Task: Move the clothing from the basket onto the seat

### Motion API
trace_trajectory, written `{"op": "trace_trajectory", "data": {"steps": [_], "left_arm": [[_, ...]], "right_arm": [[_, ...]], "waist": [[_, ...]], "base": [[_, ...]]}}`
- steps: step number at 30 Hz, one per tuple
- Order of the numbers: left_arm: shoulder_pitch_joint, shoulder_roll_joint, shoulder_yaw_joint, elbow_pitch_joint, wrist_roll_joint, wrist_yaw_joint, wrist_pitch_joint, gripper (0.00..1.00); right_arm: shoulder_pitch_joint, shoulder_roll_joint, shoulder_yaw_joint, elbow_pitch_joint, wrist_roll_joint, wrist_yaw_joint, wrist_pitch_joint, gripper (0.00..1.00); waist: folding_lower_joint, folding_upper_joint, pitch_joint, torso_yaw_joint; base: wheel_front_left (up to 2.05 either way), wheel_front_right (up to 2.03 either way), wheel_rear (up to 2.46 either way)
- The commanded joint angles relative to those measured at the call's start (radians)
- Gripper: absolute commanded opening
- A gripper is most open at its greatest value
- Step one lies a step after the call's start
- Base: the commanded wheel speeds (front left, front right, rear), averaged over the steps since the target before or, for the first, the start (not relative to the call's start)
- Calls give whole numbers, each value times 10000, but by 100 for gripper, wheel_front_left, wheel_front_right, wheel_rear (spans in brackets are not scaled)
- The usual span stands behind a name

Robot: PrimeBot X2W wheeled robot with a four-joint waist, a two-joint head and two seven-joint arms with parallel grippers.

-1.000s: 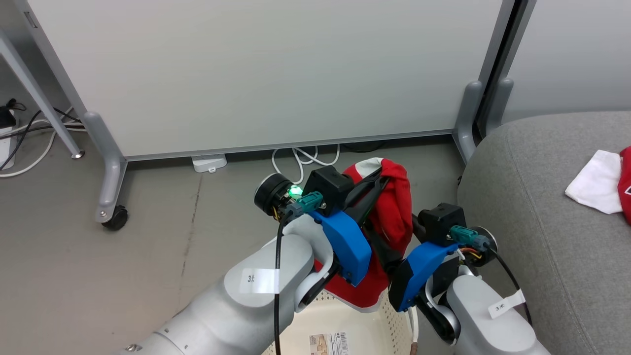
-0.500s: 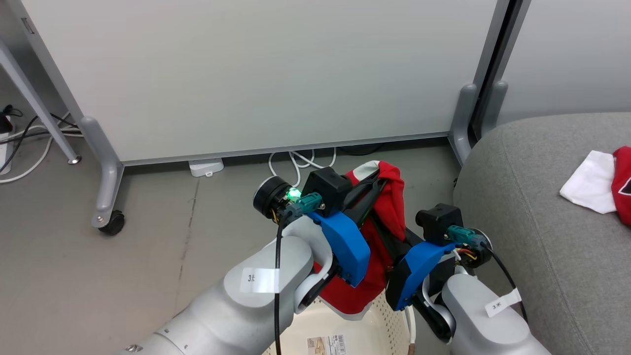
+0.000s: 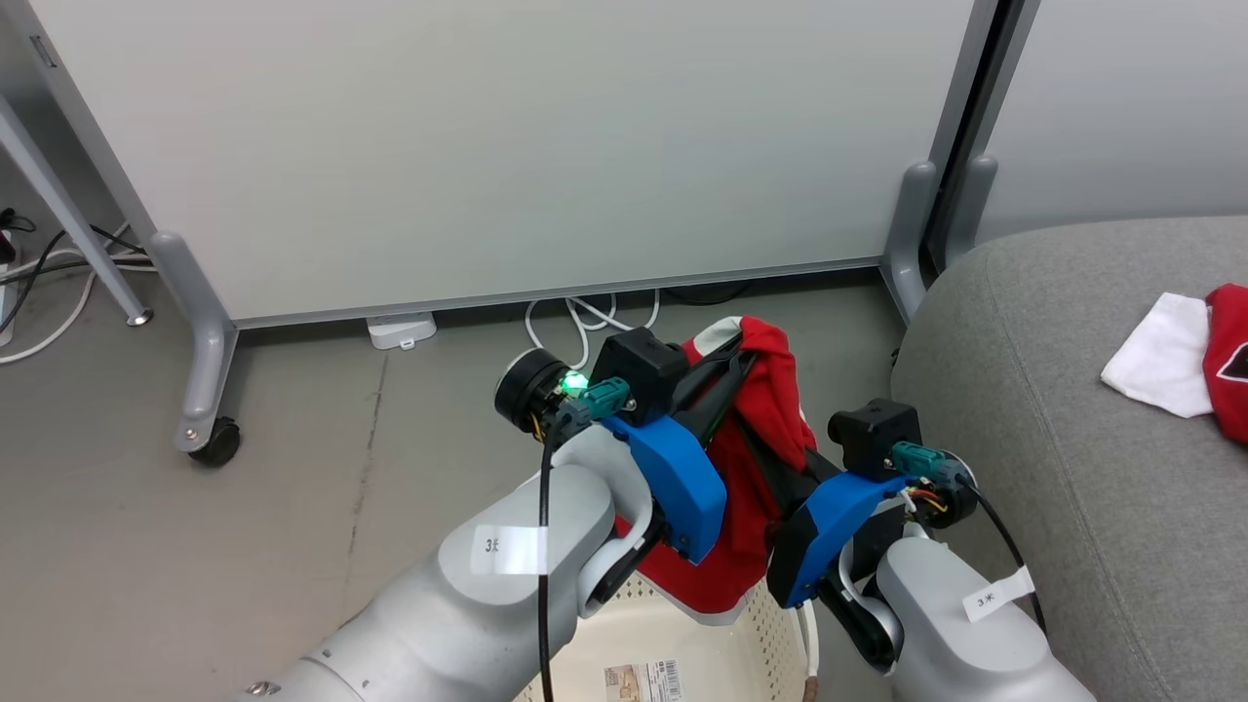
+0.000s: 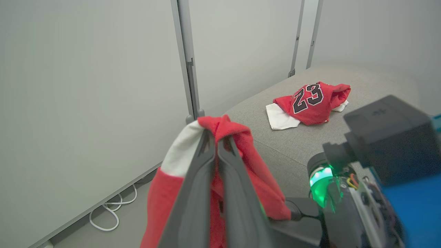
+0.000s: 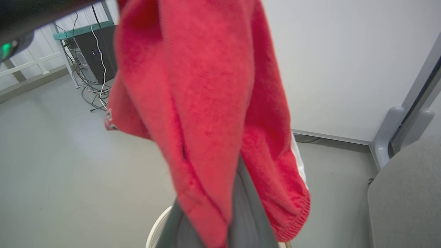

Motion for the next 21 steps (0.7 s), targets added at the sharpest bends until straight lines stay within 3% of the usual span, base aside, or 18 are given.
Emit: {"op": "trace_trajectory", "data": {"steps": [1, 2, 3, 21], "left_arm": [[-56, -2, 47, 12, 2, 10, -64, 33], [-54, -2, 65, 10, 0, 7, -61, 61], [-40, -2, 79, 13, -19, 3, -61, 100], [161, 0, 323, 85, 120, 79, -59, 100]], "right_arm": [[-155, 19, 10, 52, 24, 1, -57, 0], [-174, 19, 17, 67, 24, 1, -66, 0], [-188, 19, 22, 84, 30, 1, -64, 0], [-319, 21, 20, 242, 101, 1, -185, 0]], "waist": [[0, -1, -3, -1], [0, -1, -4, -4], [0, -1, -5, -5], [0, -1, 33, -22]], "base": [[0, 0, 0], [0, 0, 0], [0, 0, 0], [0, 0, 0]]}}
